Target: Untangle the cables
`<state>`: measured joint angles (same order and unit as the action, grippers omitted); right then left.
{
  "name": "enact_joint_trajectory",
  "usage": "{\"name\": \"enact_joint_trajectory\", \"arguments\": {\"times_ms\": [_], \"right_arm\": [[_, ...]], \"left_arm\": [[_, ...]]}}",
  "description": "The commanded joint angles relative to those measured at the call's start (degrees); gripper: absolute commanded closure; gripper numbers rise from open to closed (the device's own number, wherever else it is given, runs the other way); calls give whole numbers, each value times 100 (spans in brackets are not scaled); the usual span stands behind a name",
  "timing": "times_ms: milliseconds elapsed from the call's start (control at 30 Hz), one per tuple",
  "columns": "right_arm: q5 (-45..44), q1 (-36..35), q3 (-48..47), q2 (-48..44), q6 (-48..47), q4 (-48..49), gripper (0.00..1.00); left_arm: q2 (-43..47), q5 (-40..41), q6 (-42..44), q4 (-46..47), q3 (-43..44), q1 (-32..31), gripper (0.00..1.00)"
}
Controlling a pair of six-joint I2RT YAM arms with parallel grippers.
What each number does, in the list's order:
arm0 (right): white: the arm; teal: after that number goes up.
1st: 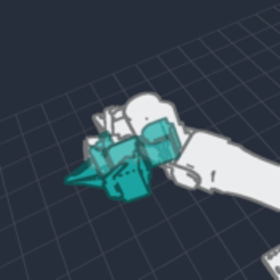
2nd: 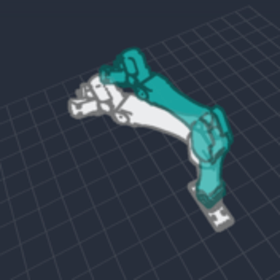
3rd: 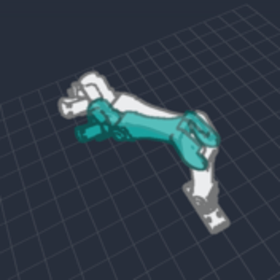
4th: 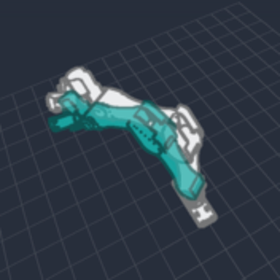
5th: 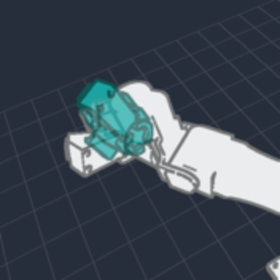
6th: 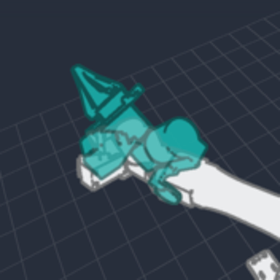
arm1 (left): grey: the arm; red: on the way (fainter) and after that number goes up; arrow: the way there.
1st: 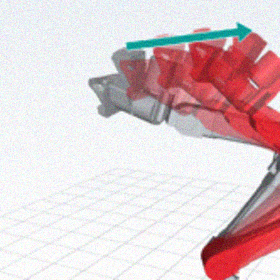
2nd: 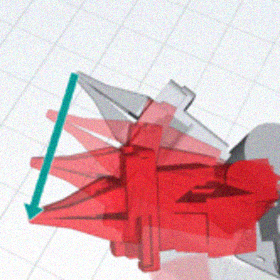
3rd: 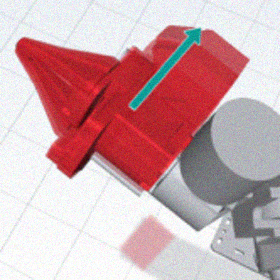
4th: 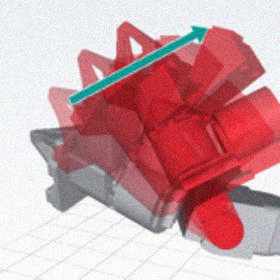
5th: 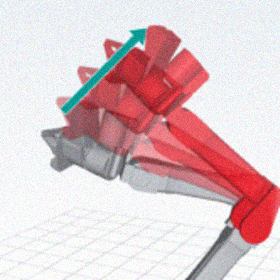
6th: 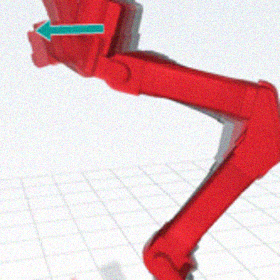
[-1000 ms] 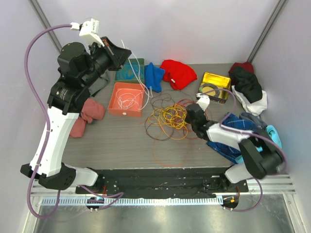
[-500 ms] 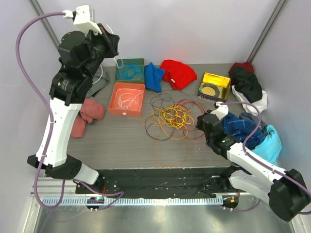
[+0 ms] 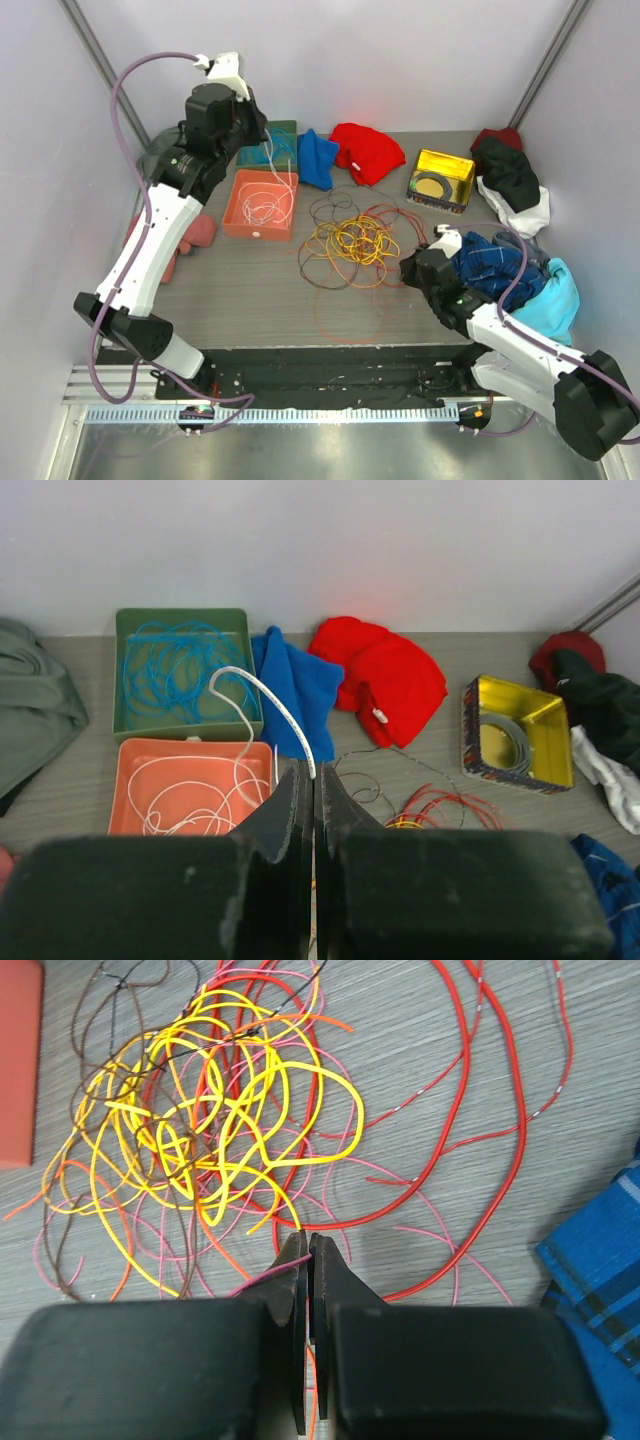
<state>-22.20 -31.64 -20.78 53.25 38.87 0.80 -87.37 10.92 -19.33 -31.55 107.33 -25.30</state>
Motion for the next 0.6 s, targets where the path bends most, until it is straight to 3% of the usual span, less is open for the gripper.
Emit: {"name": "enact_joint_trajectory", "arguments": {"times_ms": [0,567], "right_arm": [[180,0,73,-228,68,193,99],[277,8,205,-123,50,298,99]], "left_arm": [[1,-28,-88,597,-247,95,100],[71,-423,-615,1142,-1994,429,100]]}}
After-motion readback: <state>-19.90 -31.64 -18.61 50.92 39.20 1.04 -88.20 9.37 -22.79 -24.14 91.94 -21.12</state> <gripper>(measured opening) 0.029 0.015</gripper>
